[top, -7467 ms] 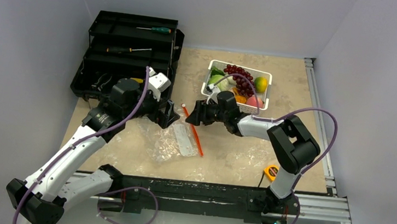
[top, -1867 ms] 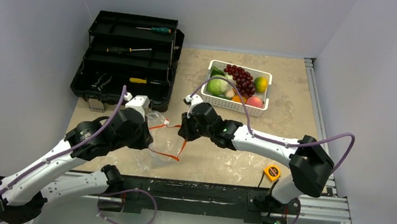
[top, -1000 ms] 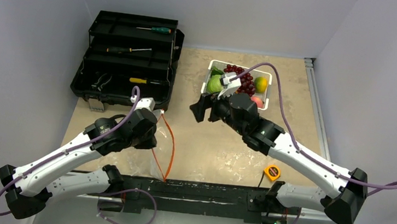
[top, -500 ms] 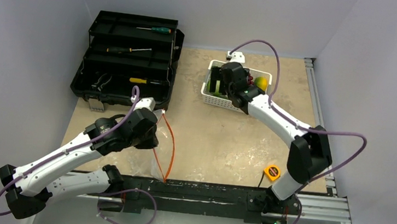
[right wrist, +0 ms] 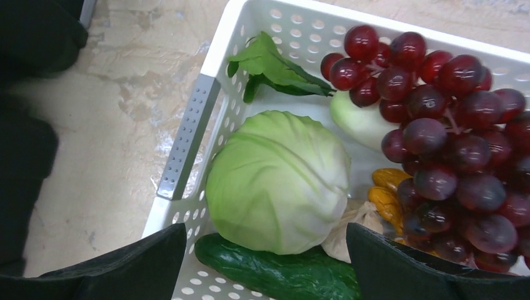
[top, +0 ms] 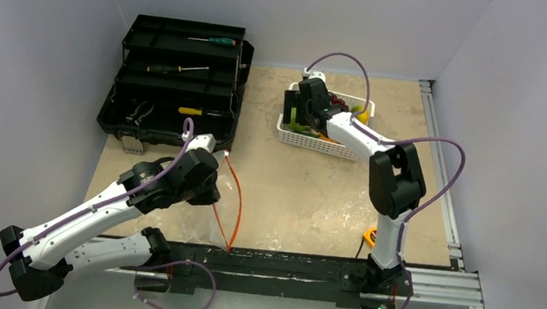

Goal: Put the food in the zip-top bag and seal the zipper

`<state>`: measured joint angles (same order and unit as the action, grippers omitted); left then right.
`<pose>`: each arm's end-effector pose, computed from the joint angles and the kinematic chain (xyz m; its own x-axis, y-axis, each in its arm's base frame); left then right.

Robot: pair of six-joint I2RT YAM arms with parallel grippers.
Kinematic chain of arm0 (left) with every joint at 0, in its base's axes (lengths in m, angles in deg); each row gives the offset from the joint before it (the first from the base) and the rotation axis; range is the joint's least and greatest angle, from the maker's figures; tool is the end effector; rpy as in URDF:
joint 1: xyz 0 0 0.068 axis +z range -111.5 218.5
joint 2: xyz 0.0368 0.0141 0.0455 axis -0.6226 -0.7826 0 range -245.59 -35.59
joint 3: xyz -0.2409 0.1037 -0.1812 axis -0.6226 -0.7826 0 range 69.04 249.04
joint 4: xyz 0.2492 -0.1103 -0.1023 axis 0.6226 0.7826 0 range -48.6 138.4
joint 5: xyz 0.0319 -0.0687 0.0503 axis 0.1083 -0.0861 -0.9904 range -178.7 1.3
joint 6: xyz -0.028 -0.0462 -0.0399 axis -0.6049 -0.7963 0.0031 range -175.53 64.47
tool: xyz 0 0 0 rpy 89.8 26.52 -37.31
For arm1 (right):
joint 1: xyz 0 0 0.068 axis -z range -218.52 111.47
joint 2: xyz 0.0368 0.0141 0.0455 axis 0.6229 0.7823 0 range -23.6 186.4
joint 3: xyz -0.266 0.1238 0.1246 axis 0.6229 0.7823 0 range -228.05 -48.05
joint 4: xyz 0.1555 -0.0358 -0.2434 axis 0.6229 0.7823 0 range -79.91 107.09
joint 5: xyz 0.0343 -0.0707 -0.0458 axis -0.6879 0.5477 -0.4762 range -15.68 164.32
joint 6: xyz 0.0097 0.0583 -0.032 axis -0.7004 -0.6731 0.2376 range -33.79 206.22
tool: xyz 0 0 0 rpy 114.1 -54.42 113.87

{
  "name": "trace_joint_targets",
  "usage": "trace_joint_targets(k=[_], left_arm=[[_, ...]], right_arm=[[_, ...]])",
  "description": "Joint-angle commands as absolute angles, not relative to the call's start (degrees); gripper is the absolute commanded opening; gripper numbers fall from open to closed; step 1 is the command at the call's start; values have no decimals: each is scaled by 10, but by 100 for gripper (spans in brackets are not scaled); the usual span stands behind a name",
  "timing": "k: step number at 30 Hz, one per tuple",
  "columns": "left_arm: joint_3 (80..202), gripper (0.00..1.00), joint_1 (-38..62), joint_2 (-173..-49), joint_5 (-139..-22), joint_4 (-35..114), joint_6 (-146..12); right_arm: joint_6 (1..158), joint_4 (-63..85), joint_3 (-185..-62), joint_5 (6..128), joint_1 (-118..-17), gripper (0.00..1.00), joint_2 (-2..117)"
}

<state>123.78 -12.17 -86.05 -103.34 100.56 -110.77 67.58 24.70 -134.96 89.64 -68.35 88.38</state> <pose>0.1154 -0.1193 0.3310 -0.8347 -0.2354 -0.4978 -0.0516 0.9335 -0.3548 0.4486 0.2409 0.2591 -0.6218 -0.0013 -0.7832 -0.1104 0.9902 0.0860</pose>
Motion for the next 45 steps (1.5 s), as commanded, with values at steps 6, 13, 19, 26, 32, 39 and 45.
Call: trace_joint_targets(k=[6,13,19,26,32,39,45], left_arm=[[1237,0,-121,-858,-1028,986,-1122],[1238,0,-120,-858,-1027,989,-1123],[1240,0,-121,-856,-1024,989,-1123],[1241,0,-120,-862,-1023,989,-1123],[1241,0,-120,-863,-1022,989,-1122],[1244,0,-120,-866,-1022,987,-1120],[1246,0,-120,-873,-1021,984,-1119]], right_arm=[[725,221,-1396,914,-682,99,934],[746,208,-1405,929,-681,99,958],[756,181,-1396,933,-681,99,960],[770,163,-1390,935,-681,99,964],[791,139,-1373,926,-682,99,961],[797,147,-1374,939,-682,75,966],[799,104,-1318,934,-685,42,914]])
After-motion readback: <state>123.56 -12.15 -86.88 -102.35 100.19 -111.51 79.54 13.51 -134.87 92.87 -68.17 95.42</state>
